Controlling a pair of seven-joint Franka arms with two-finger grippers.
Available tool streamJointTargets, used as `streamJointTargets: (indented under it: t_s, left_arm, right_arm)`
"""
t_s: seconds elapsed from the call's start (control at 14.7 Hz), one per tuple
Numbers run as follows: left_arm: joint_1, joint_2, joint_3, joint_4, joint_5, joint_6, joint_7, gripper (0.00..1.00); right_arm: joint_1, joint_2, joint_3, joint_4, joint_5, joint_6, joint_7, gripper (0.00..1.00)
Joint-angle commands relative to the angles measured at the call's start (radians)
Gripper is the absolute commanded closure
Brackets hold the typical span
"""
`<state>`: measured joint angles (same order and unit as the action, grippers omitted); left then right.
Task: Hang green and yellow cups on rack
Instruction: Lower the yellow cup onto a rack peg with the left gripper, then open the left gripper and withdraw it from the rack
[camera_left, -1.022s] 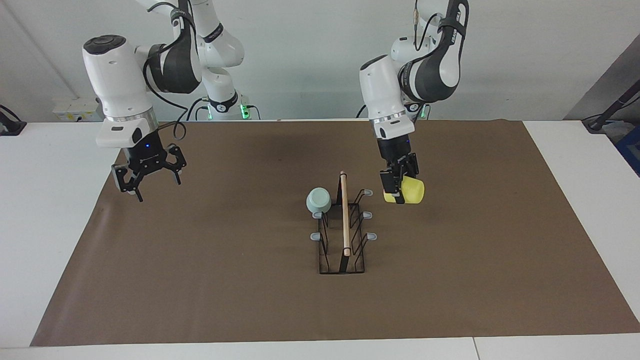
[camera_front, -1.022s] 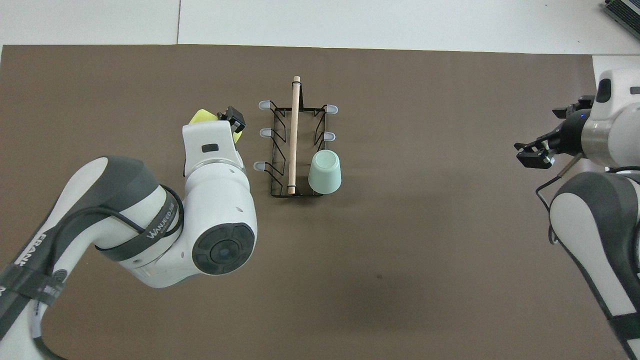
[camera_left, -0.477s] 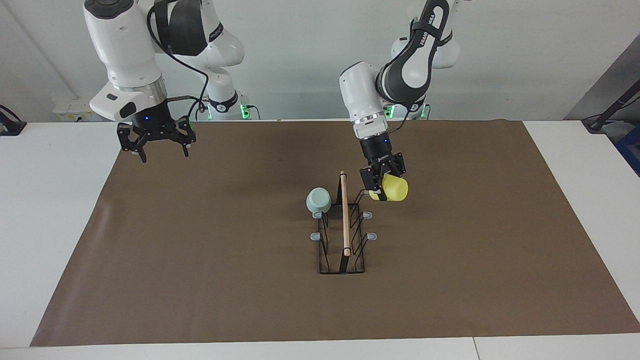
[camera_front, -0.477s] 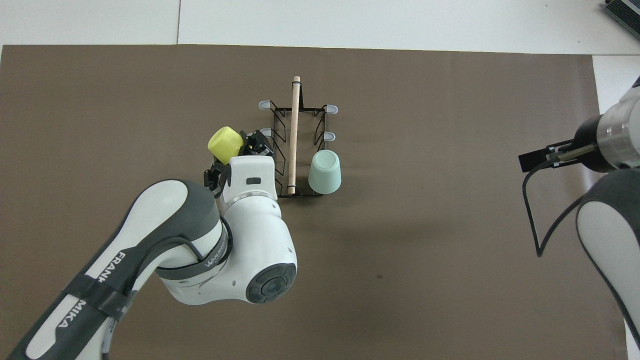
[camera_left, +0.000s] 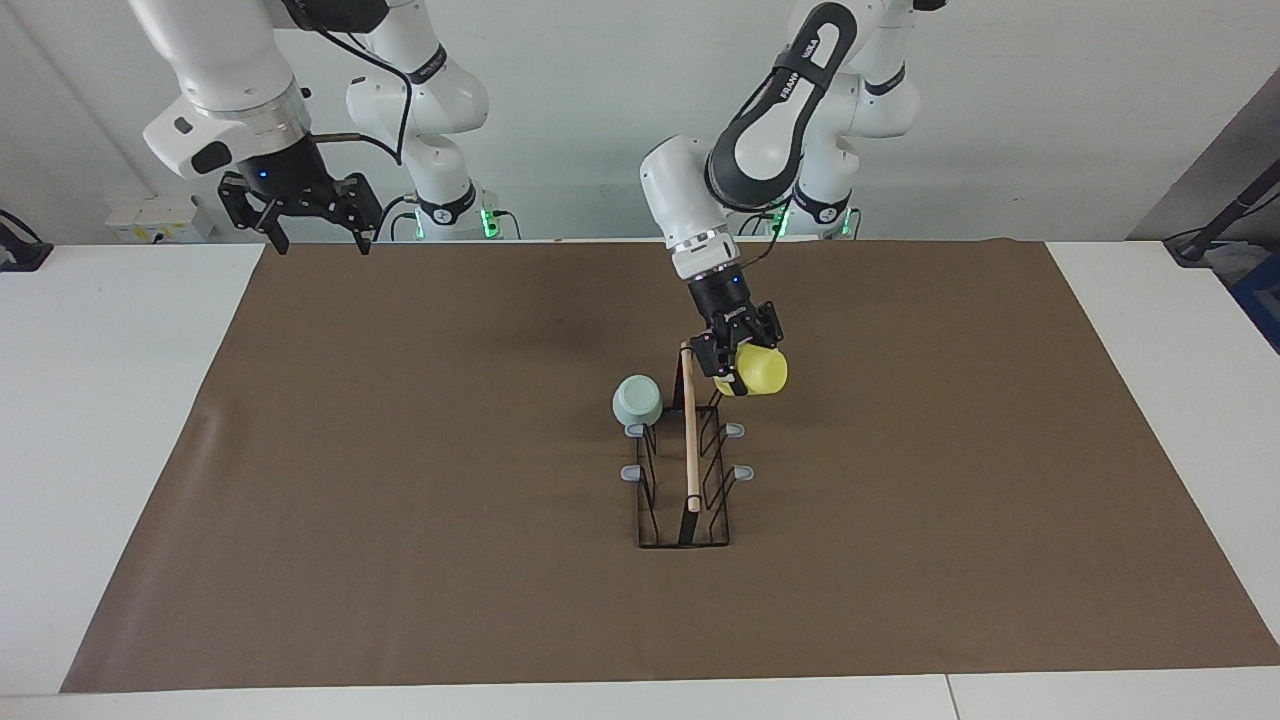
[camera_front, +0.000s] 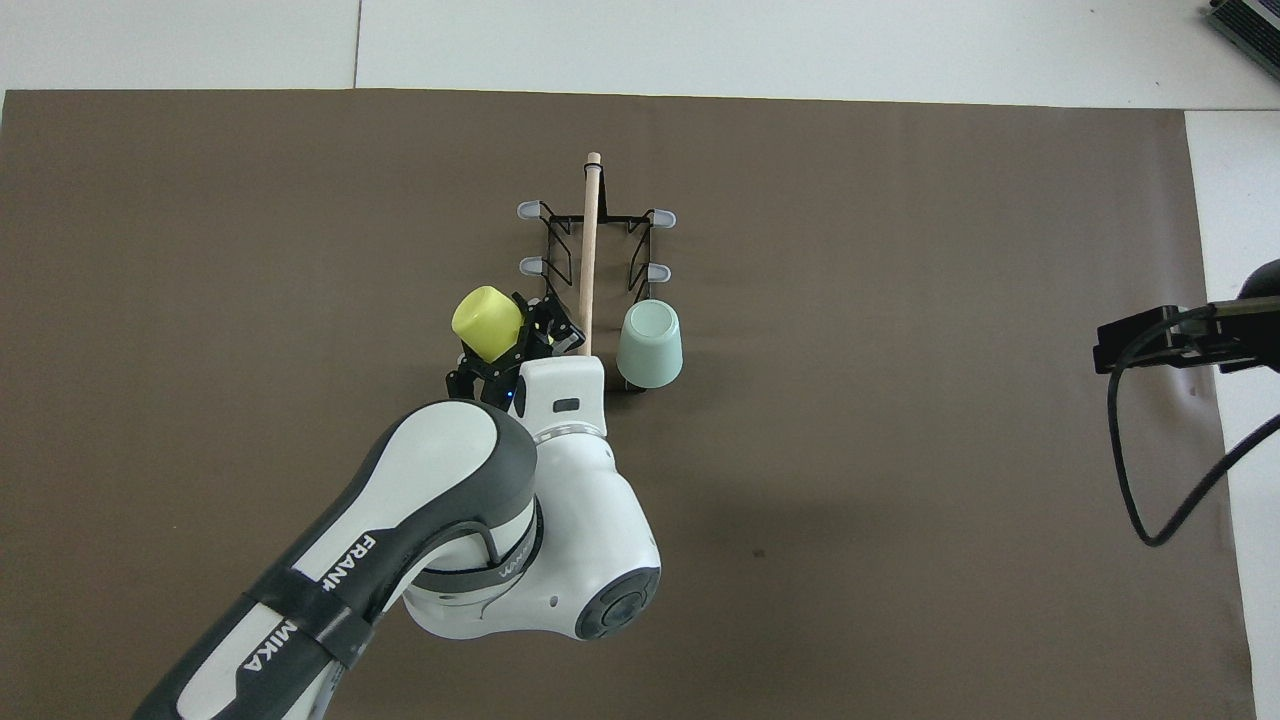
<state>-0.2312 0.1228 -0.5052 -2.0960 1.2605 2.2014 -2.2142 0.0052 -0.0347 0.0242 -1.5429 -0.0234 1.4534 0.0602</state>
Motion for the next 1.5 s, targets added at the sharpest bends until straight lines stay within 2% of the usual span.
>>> streamJointTargets:
  t_s: [0.0, 0.14, 0.27, 0.41, 0.48, 0.82, 0.95, 1.09, 1.29, 1.43]
  left_arm:
    - [-0.025, 0.024, -0.003, -0.002, 0.033, -0.025, -0.042, 1.0]
    - [-0.031, 0.031, -0.003, -0.002, 0.034, -0.022, -0.048, 0.99]
    - [-0.03, 0.038, -0.006, 0.004, 0.031, -0.026, -0.05, 0.5]
    - [-0.03, 0.037, -0.006, 0.008, 0.027, -0.028, -0.05, 0.05]
    - [-0.025, 0.031, -0.006, 0.01, 0.02, -0.02, -0.045, 0.0]
    - [-0.01, 0.023, -0.007, 0.048, -0.049, 0.006, -0.033, 0.0]
    - [0.027, 0.02, -0.006, 0.074, -0.056, 0.009, -0.001, 0.0]
    - [0.042, 0.017, 0.008, 0.102, -0.122, 0.024, 0.124, 0.0]
    - [0.058, 0.015, 0.023, 0.143, -0.313, 0.011, 0.441, 0.0]
    - [0.056, 0.0, 0.069, 0.154, -0.421, 0.009, 0.659, 0.0]
  right_arm:
    - [-0.027, 0.004, 0.005, 0.001, 0.031, -0.016, 0.02, 0.0]
    - [-0.03, -0.005, 0.005, -0.009, 0.031, -0.013, 0.013, 0.0]
    - [-0.03, -0.017, 0.005, -0.044, 0.03, 0.037, 0.004, 0.0]
    - [-0.031, -0.017, 0.003, -0.048, 0.011, 0.065, -0.025, 0.0]
    - [-0.031, -0.016, 0.003, -0.049, 0.011, 0.055, -0.028, 0.0]
    - [-0.044, -0.019, 0.003, -0.069, -0.015, 0.041, -0.085, 0.0]
    - [-0.033, -0.024, 0.009, -0.08, -0.01, 0.039, -0.079, 0.0]
    - [-0.034, -0.024, 0.01, -0.08, 0.003, 0.041, -0.079, 0.0]
    - [-0.033, -0.025, 0.013, -0.08, 0.003, 0.038, -0.08, 0.0]
    - [-0.034, -0.024, 0.013, -0.079, 0.007, 0.036, -0.062, 0.0]
